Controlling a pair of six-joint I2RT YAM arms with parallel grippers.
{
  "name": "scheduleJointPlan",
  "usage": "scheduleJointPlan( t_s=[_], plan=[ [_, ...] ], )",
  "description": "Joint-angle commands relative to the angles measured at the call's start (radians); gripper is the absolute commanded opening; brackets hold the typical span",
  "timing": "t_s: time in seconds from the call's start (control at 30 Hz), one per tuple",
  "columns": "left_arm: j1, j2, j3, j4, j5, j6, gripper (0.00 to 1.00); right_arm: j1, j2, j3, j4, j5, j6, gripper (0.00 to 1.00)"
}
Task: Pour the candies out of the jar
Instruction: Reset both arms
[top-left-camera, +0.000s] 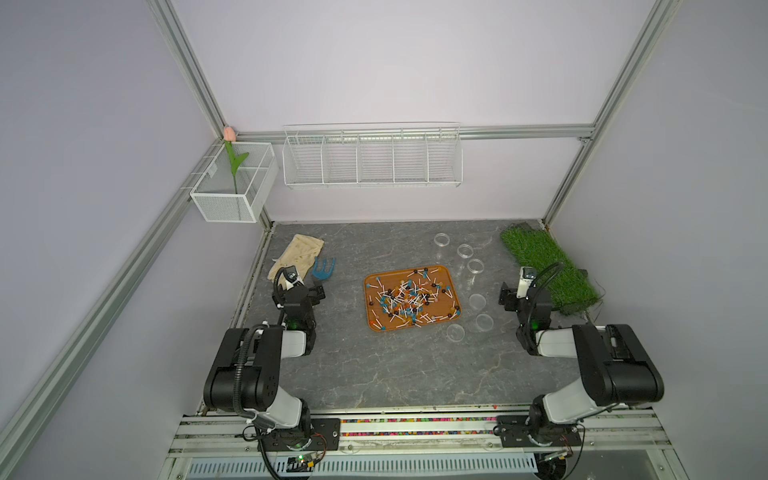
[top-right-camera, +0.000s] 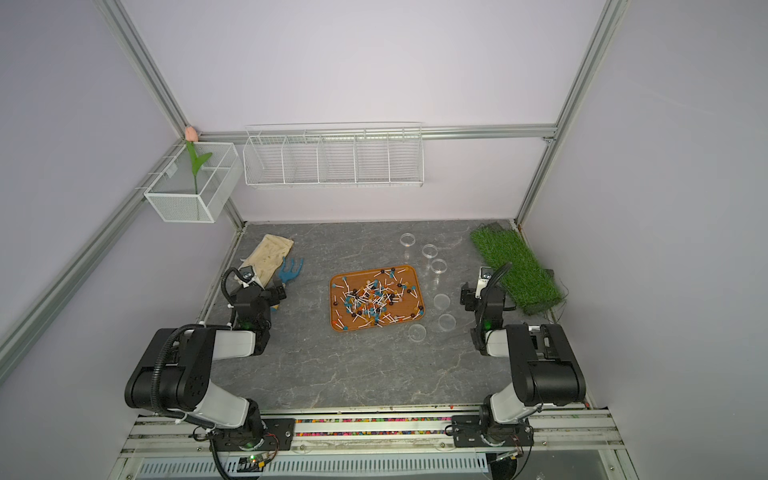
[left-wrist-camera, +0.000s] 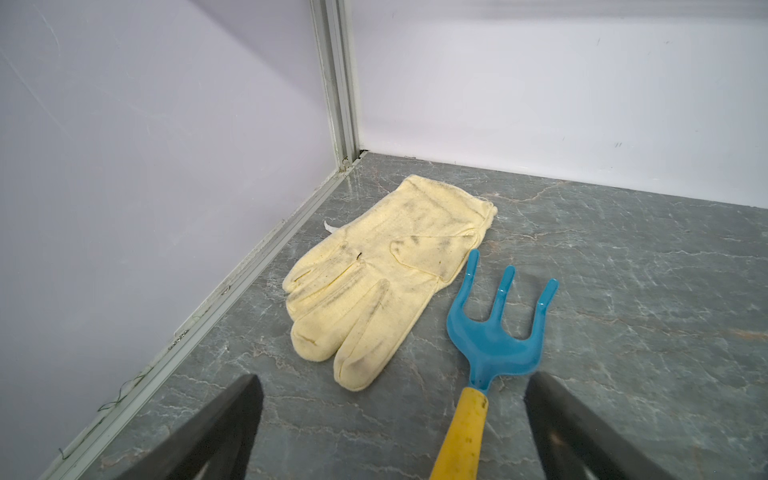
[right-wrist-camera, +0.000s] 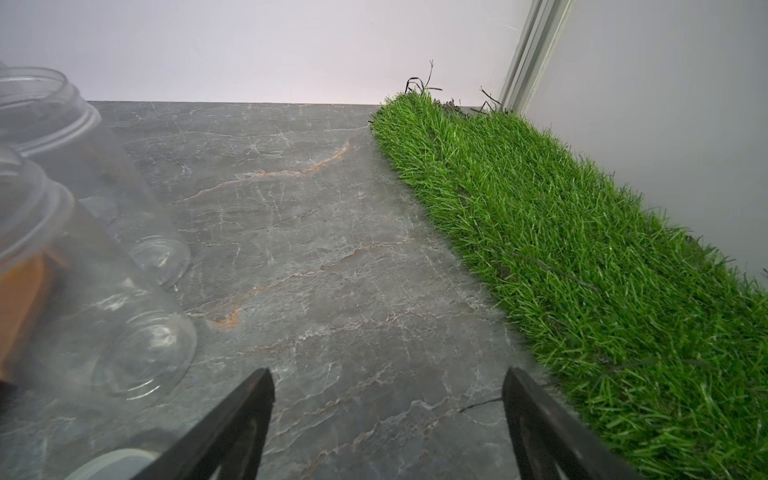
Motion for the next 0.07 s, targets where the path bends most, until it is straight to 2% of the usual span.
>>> scheduleJointPlan(
  t_s=[0.0, 0.03],
  plan=[
    [0.001, 0.009, -0.012, 0.031, 0.012, -0.007, 0.99, 0.001, -0.004, -0.002, 0.022, 0.002, -0.008, 0.89],
    [0.001, 0.009, -0.012, 0.031, 0.011, -0.007, 0.99, 0.001, -0.005, -0.004, 0.022, 0.004, -0.009, 0.89]
  ],
)
